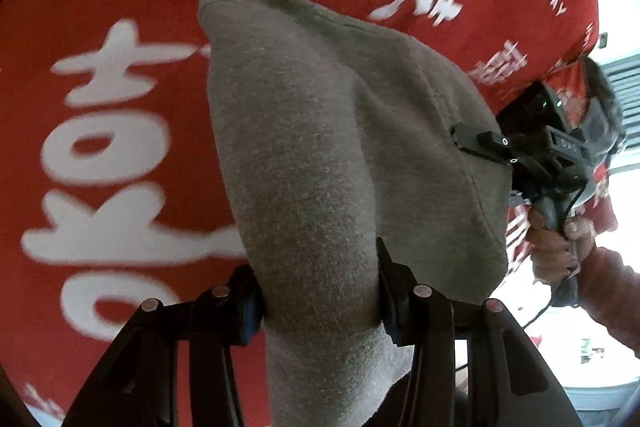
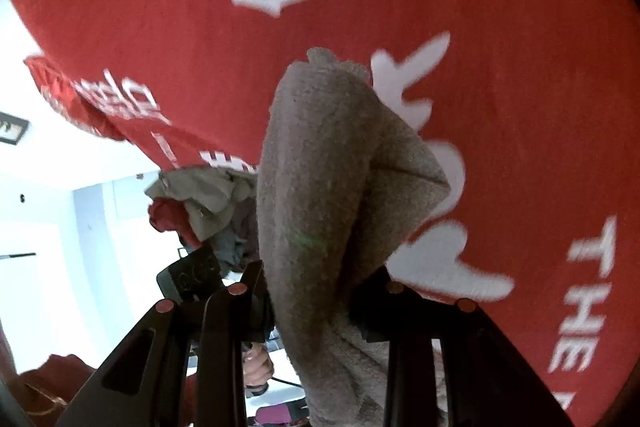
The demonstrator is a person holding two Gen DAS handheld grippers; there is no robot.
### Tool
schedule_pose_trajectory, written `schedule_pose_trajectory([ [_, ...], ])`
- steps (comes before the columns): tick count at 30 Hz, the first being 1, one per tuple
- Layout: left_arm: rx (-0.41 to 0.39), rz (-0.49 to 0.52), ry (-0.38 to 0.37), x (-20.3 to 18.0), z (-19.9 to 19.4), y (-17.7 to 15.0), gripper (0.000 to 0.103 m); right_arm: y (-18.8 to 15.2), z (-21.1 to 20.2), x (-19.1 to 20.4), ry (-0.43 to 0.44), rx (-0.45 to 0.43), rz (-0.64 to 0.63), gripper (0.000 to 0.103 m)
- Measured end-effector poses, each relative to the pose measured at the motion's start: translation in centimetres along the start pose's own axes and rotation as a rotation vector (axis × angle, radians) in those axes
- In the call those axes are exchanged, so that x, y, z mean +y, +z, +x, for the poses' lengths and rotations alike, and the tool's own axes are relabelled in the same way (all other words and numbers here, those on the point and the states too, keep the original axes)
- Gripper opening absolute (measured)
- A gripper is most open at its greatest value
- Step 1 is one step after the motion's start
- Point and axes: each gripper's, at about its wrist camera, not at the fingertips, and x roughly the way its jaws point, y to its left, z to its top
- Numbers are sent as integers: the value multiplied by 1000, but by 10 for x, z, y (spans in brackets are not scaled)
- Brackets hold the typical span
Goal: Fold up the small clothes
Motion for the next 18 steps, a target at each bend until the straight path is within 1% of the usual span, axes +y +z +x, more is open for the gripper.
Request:
schedule_pose_trajectory([
  [3, 45, -21, 81, 22, 12, -19, 48, -17, 24, -9, -72, 31, -15, 33],
  [4, 54, -27, 109, 27, 16, -23, 50, -21, 35, -15, -110, 45, -23, 33],
  [5, 53, -36, 131, 32, 19, -27, 57, -24, 48, -17, -163, 59, -37, 33],
  [6, 42, -56, 132, 36, 18, -29, 57, -26, 56, -20, -228, 63, -55, 34],
  [7, 34, -68, 128, 37, 16, -30, 58, -26, 58, -23, -314, 44, -81, 38],
  [8, 26, -72, 138, 36, 12, -30, 62, -26, 57, -22, -357, 34, -92, 42],
  [9, 10, -61, 179, 25, 11, -25, 65, -26, 55, -21, -403, 17, -96, 53],
  [10, -2, -52, 207, 19, 8, -23, 68, -27, 50, -17, -478, -7, -106, 61],
  [11, -15, -44, 234, 14, 4, -23, 69, -29, 45, -11, -557, -28, -120, 63],
  [12, -22, -41, 268, 5, 2, -19, 69, -32, 40, -6, -609, -44, -129, 64],
  [14, -22, -37, 321, 1, -5, -21, 90, -40, 33, 11, -709, -72, -140, 64],
  [15, -35, -35, 350, 3, -15, -27, 92, -46, 29, 18, -748, -82, -144, 64],
  [17, -37, -37, 374, 9, -28, -34, 93, -62, 24, 33, -811, -93, -143, 66],
  [18, -25, -40, 383, 8, -30, -35, 93, -69, 21, 35, -818, -97, -143, 69],
])
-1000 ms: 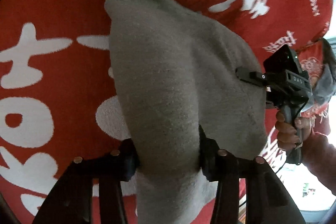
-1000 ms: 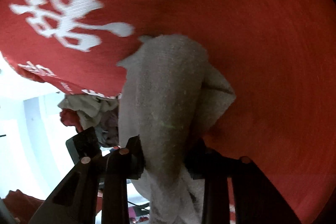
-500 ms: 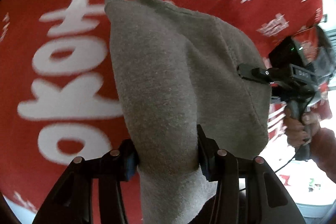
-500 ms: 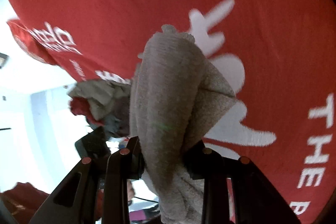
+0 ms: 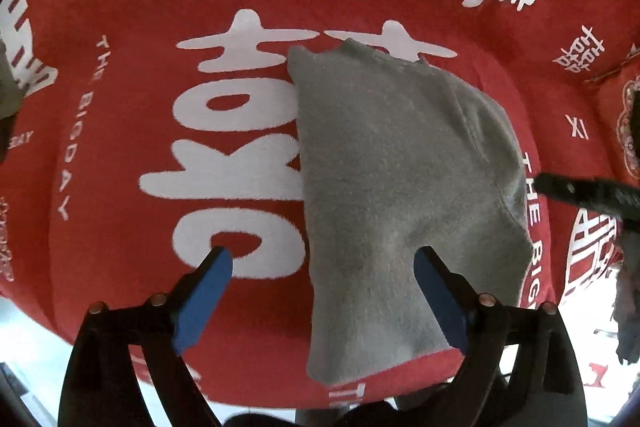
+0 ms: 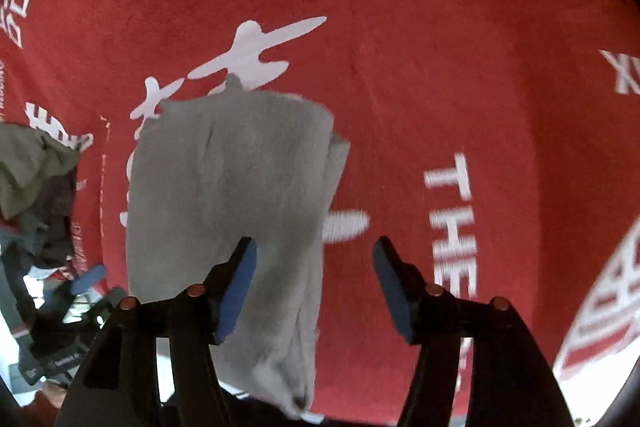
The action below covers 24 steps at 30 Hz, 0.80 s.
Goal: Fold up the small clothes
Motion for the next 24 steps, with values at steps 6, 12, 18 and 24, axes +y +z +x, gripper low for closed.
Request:
schedule_pose_trajectory([
  [6, 39, -2, 37, 15, -23, -17, 103, -40, -29, 40, -50, -20, 26, 82],
  [12, 62, -5, 81, 17, -36, -26, 103, -70, -49, 65, -164, -85, -26, 97],
  [18, 56, 3, 111, 14, -48, -32, 103, -79, -60, 75, -236, -97, -15, 97],
  [24, 63, 15, 122, 13, -57, -37, 103, -89, -67, 79, -245, -86, 1, 97],
])
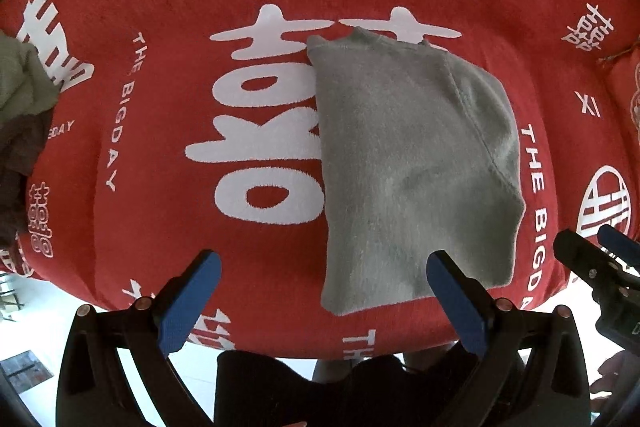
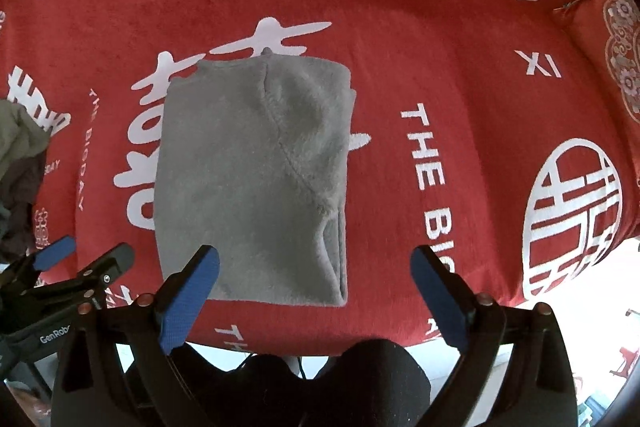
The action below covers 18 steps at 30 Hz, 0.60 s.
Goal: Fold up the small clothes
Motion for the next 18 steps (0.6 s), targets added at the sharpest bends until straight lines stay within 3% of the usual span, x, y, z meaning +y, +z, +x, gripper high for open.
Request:
schedule_pose_trajectory([
  [18, -20, 10, 9, 4, -33, -9, 103, -9, -22, 9, -20, -10, -11, 97],
])
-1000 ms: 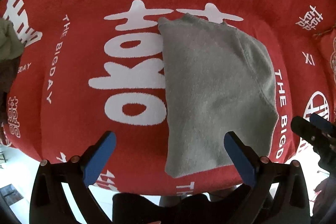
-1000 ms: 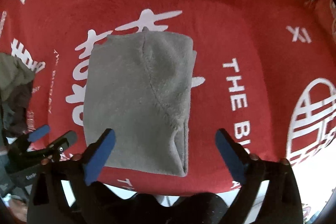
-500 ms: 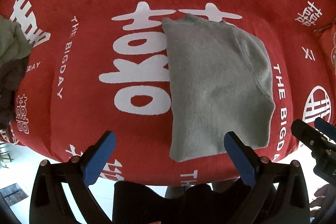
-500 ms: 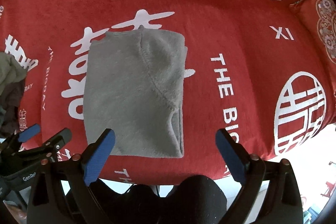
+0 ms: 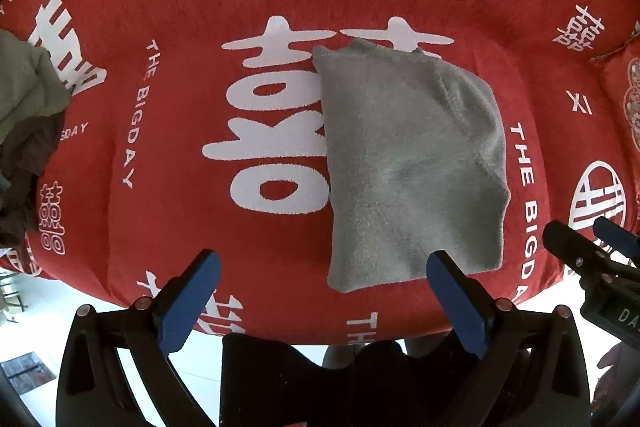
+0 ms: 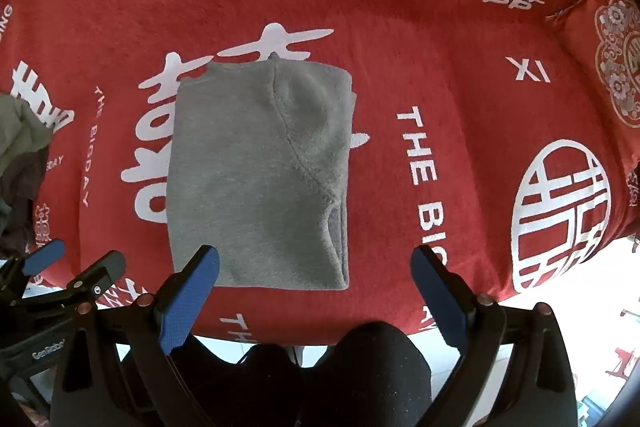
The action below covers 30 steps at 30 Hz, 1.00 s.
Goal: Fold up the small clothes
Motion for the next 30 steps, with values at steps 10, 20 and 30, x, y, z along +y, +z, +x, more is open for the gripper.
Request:
schedule_pose_trajectory([
  [10, -7, 1, 7, -1, -6, -1, 103, -1, -1, 5, -23, 10, -23, 97],
  [20, -13, 1, 7, 0, -9, -2, 103, -3, -2, 7, -33, 15, -32, 97],
  [30, -31, 12, 22, -2, -13, -1, 103, -4, -3, 9, -45, 14, -30, 97],
])
